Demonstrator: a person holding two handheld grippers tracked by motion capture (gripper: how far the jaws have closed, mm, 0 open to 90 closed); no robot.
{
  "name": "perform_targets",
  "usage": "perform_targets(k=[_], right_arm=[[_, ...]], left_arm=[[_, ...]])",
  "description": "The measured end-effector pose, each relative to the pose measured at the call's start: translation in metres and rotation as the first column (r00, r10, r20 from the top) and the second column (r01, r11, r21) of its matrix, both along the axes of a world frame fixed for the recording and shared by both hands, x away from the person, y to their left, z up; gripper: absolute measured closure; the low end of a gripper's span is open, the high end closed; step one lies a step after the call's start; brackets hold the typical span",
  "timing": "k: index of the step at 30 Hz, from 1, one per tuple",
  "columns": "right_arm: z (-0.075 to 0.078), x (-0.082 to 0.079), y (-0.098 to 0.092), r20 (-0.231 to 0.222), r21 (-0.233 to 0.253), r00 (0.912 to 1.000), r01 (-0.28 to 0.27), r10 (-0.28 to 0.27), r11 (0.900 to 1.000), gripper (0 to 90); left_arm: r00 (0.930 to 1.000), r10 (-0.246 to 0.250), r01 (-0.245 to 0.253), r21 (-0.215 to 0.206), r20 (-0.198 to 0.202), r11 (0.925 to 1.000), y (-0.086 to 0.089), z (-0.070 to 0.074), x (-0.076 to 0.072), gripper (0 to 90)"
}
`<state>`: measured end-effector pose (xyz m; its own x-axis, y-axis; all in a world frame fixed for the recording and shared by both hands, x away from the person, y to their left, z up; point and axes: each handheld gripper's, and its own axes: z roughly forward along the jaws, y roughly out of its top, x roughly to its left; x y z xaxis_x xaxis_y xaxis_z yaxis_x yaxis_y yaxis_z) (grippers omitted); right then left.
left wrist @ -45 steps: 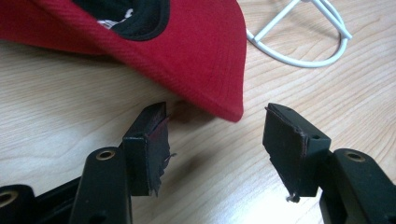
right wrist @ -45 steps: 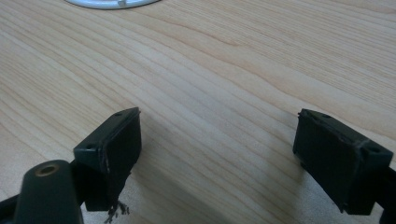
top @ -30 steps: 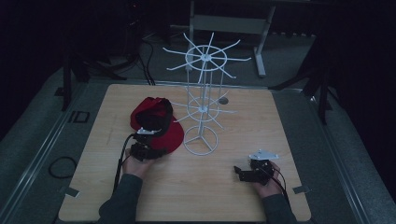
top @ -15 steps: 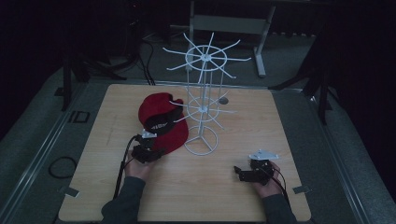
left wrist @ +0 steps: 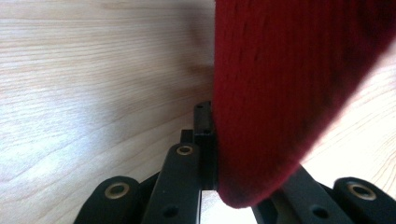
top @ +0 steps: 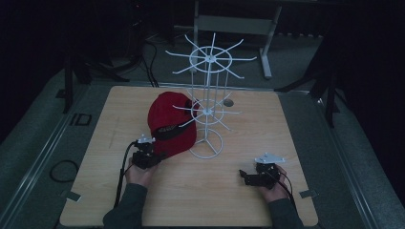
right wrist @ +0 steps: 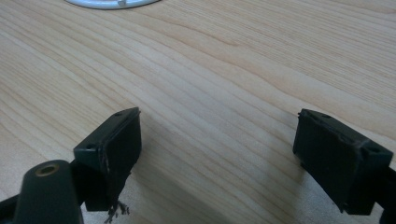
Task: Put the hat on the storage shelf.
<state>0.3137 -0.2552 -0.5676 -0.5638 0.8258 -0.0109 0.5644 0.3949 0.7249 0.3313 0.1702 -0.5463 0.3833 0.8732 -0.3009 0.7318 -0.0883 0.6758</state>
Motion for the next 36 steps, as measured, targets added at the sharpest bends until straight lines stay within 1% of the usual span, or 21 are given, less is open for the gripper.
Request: perform_targets(k=[5,12,14,18,22,25,32,36], right_arm=[[0.0,0.0,0.0,0.0,0.0,1.0,0.0,0.0,1.0,15.1],[0.0,0.0,0.0,0.0,0.0,1.0,0.0,0.0,1.0,15.1],[0.0,0.0,0.0,0.0,0.0,1.0,0.0,0.0,1.0,15.1],[0.0,0.0,0.0,0.0,0.0,1.0,0.0,0.0,1.0,15.1],[0.0,0.0,0.0,0.0,0.0,1.0,0.0,0.0,1.0,15.1],[0.0,0.0,0.0,0.0,0.0,1.0,0.0,0.0,1.0,15.1],[0.0,0.0,0.0,0.001,-0.001,1.0,-0.001,0.001,1.0,15.1],[0.0,0.0,0.0,0.001,-0.001,1.0,0.0,0.0,1.0,15.1]], left_arm=[[0.9997,0.024,-0.024,-0.026,0.003,0.9994,0.007,0.001,-0.001,85.9],[0.9983,0.052,-0.051,-0.043,0.027,0.9978,0.017,0.011,-0.002,85.9],[0.9977,0.059,-0.057,-0.046,0.034,0.9973,0.02,0.014,-0.002,85.9],[0.996,0.075,-0.073,-0.037,0.048,0.9966,0.026,0.021,-0.002,85.9],[0.9927,0.104,-0.102,-0.034,0.061,0.9942,0.032,0.025,-0.002,85.9],[0.99,0.123,-0.12,-0.04,0.07,0.9919,0.037,0.029,-0.002,85.9],[0.984,0.152,-0.149,-0.042,0.092,0.988,0.047,0.039,-0.003,85.8],[0.982,0.16,-0.157,-0.042,0.1,0.9868,0.05,0.043,-0.003,85.8]])
